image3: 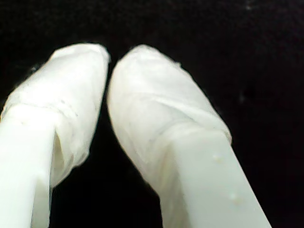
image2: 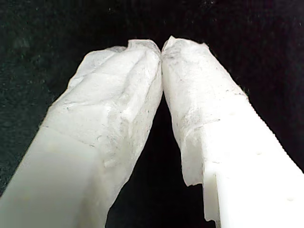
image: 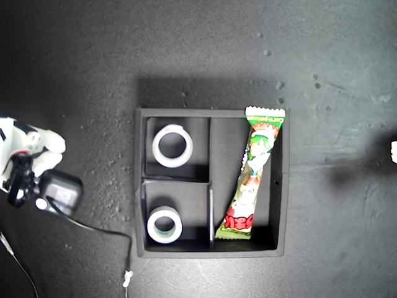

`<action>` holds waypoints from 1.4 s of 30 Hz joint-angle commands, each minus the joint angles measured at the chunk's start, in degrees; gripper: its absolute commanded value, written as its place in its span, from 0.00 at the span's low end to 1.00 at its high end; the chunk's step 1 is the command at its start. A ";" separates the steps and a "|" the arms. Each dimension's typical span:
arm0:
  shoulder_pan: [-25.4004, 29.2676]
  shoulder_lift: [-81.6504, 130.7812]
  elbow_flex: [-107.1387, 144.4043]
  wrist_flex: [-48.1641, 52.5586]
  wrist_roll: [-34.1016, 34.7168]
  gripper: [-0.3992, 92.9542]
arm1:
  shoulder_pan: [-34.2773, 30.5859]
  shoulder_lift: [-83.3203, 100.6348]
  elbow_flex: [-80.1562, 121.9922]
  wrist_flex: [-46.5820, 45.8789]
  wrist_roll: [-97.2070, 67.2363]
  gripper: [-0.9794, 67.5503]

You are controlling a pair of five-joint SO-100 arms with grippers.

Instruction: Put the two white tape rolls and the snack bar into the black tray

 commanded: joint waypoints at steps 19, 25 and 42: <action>0.18 37.35 20.39 7.65 3.16 0.01 | 4.48 1.58 3.87 2.29 -15.38 0.14; -1.14 37.53 21.71 7.29 3.34 0.01 | 7.91 1.49 3.87 4.48 -18.81 0.14; -3.78 37.53 21.71 17.31 -1.67 0.01 | 8.53 1.58 3.87 4.48 -20.13 0.14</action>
